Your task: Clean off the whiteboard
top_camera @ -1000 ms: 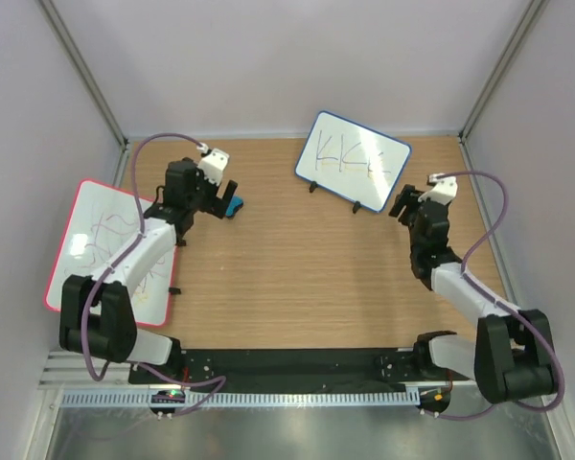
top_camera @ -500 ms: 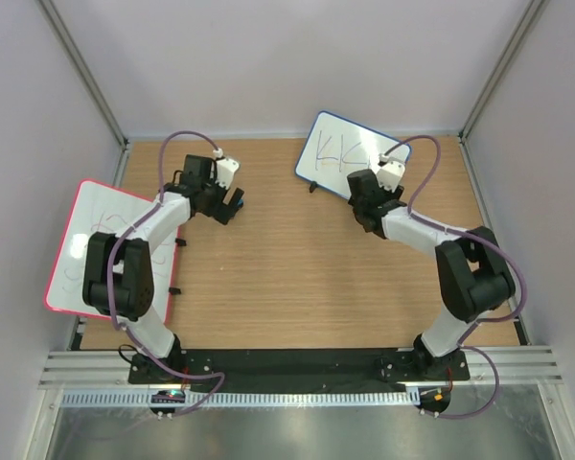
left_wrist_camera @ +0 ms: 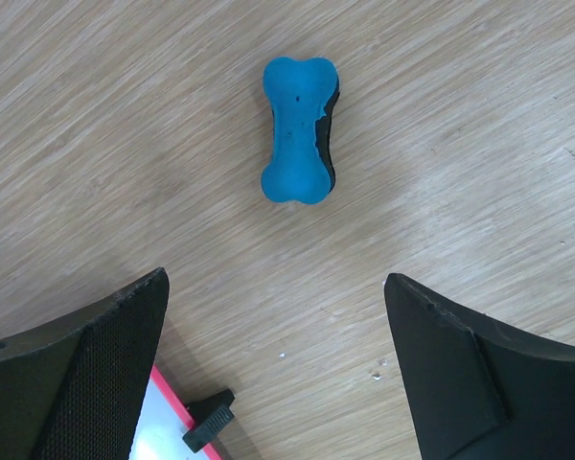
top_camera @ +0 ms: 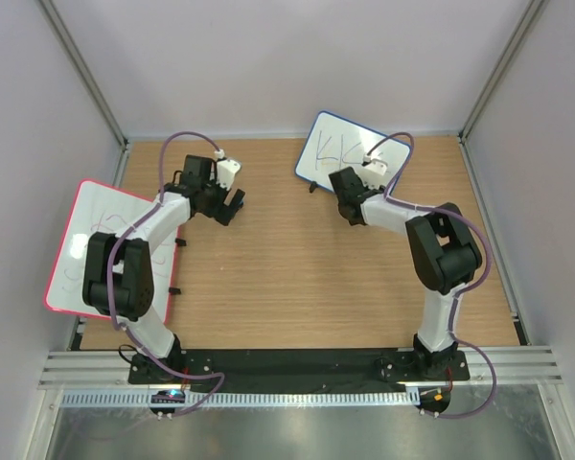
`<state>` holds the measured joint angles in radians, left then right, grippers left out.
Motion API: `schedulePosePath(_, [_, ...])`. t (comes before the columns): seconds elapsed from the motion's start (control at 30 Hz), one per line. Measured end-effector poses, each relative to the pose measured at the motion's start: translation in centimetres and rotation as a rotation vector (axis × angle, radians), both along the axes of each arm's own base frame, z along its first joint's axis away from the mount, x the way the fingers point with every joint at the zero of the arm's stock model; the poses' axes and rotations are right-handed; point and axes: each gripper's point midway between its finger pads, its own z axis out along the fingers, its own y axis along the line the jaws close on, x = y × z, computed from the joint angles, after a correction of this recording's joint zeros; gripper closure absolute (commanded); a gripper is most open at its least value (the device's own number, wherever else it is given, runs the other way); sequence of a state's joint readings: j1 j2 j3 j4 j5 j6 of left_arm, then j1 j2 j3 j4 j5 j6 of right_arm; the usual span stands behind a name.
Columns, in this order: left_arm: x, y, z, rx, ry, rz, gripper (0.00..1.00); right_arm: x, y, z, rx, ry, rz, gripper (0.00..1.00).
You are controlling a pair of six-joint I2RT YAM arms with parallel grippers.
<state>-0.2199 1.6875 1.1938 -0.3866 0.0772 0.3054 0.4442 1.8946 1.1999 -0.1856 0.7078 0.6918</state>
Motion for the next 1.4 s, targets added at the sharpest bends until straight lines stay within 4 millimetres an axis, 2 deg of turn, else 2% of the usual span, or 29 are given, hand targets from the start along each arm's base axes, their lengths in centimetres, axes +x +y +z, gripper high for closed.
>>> schedulePosePath(0.23, [0.0,-0.1,0.0,0.003,-0.002,-0.014,0.07,0.6,0.3,-2.1,-0.011,0.041,-0.009,0.64])
schedulePosePath(0.27, [0.0,-0.1,0.0,0.004,-0.002,-0.016,0.07,0.6,0.3,-2.1,-0.01,0.04,-0.01,0.72])
schedulePosePath(0.43, [0.0,-0.2,0.0,0.0,-0.001,-0.022,0.07,0.6,0.3,-2.1,-0.02,0.046,0.0,0.98])
schedulePosePath(0.57, [-0.1,-0.2,-0.1,0.003,0.0,-0.026,0.11,0.4,0.6,-2.1,-0.037,0.056,0.041,0.99])
schedulePosePath(0.67, [-0.1,-0.1,-0.2,0.012,0.002,-0.037,0.18,-0.3,0.9,-2.2,-0.051,0.058,0.087,0.99])
schedulePosePath(0.87, [-0.3,0.1,-2.8,0.045,0.064,-0.058,0.23,-4.3,3.4,-2.2,-0.079,0.093,0.227,0.99])
schedulePosePath(1.0, [-0.4,0.1,-4.2,0.05,0.108,-0.062,0.28,-7.0,4.3,-2.4,-0.071,0.107,0.287,0.99])
schedulePosePath(1.23, [4.2,-1.7,-2.5,-0.007,0.049,-0.055,0.35,-8.9,3.8,-2.4,-0.056,0.105,0.307,0.99])
schedulePosePath(1.3, [5.1,-2.1,-2.4,-0.021,0.042,-0.057,0.4,-9.1,3.8,-2.5,-0.055,0.103,0.309,0.99])
schedulePosePath(1.4, [5.9,-2.4,-2.9,-0.03,0.053,-0.055,0.42,-9.5,3.8,-2.5,-0.055,0.1,0.312,0.99])
